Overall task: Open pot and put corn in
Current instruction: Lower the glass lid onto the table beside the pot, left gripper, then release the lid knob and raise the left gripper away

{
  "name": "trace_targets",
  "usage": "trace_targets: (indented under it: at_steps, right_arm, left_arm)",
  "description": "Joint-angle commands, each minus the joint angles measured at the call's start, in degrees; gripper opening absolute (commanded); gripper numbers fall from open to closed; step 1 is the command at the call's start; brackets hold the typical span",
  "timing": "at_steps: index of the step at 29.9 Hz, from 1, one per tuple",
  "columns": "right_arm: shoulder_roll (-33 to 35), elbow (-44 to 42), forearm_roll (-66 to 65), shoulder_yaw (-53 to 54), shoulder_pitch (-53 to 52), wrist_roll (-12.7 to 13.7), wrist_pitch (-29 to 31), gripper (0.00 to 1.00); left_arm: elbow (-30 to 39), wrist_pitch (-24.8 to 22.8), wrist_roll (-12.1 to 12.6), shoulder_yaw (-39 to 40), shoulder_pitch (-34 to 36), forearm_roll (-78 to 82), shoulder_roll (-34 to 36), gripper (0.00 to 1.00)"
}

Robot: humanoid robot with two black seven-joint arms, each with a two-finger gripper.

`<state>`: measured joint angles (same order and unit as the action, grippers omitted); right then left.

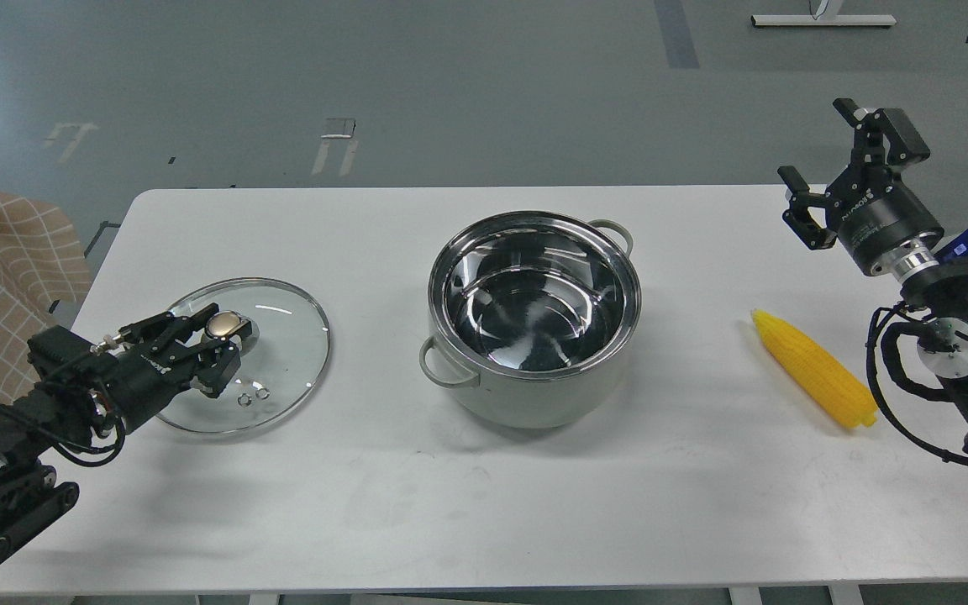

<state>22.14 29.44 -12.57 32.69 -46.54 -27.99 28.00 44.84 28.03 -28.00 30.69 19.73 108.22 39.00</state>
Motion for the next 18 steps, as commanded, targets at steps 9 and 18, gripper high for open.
trace_targets:
  at_steps: [9,18]
  right_arm:
    - [0.1,0.0,0.0,0.0,0.1,0.0,0.0,1.00]
    - [1.7,0.9,-0.6,-0.1,-0.1,0.0,0.0,1.00]
  left_arm:
    - [-0.4,0.0,0.0,-0.1,0.0,-1.0,-0.9,0.82]
    - [12.3,-2.0,0.0,1.0,7.2,-20.4,8.3,0.89]
